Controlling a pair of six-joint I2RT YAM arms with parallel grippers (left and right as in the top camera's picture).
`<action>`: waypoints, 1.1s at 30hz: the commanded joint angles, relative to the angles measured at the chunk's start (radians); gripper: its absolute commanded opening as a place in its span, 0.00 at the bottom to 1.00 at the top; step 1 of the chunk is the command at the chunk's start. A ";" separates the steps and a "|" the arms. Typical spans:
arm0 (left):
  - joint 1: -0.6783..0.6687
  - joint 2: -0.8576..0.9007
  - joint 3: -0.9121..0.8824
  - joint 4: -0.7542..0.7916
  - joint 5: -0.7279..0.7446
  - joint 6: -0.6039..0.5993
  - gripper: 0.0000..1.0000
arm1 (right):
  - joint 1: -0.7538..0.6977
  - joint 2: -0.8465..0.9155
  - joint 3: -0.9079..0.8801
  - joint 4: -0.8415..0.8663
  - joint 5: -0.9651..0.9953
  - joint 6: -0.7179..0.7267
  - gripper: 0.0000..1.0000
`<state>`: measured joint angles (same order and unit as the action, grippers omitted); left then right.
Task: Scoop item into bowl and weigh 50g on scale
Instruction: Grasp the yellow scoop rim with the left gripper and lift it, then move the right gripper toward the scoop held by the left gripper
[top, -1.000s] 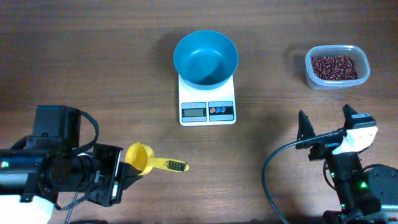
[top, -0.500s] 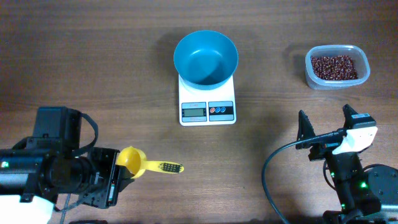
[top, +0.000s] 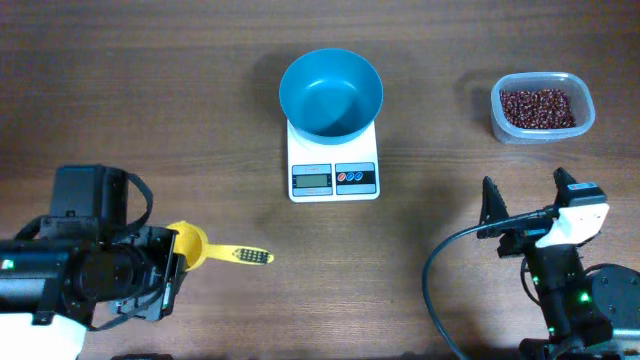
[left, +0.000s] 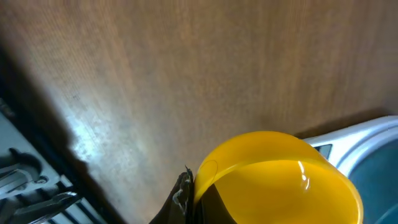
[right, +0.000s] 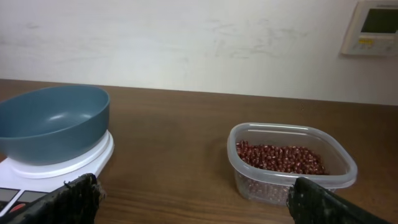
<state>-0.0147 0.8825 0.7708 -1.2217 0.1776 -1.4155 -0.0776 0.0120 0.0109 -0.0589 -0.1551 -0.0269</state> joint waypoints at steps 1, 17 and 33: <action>0.003 -0.003 0.011 0.033 -0.020 -0.024 0.00 | 0.005 -0.008 -0.005 -0.006 0.035 0.001 0.99; -0.187 0.282 0.011 0.241 0.261 -0.282 0.00 | 0.005 -0.005 -0.005 0.007 -1.202 1.086 0.99; -0.308 0.285 0.011 0.270 0.245 -0.282 0.00 | 0.005 0.007 -0.005 0.026 -1.080 1.025 0.99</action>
<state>-0.3187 1.1599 0.7712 -0.9524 0.4294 -1.6810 -0.0776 0.0120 0.0109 -0.0391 -1.2907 1.0168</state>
